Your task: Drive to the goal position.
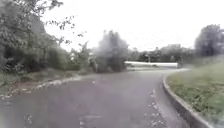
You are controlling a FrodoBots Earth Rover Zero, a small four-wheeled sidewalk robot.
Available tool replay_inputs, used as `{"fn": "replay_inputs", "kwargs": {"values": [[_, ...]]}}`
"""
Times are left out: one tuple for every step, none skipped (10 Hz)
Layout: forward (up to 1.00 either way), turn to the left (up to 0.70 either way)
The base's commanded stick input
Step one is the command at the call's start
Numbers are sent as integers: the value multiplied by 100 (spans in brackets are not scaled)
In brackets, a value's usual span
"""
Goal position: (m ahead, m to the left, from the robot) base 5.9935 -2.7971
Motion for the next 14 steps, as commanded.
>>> {"fn": "replay_inputs", "kwargs": {"values": [[70,0],[70,-27],[70,-27],[70,-27],[70,-27],[70,-27],[70,-27],[70,-1],[70,-12],[70,-23],[70,-27],[70,-27],[70,-27],[70,-27]]}}
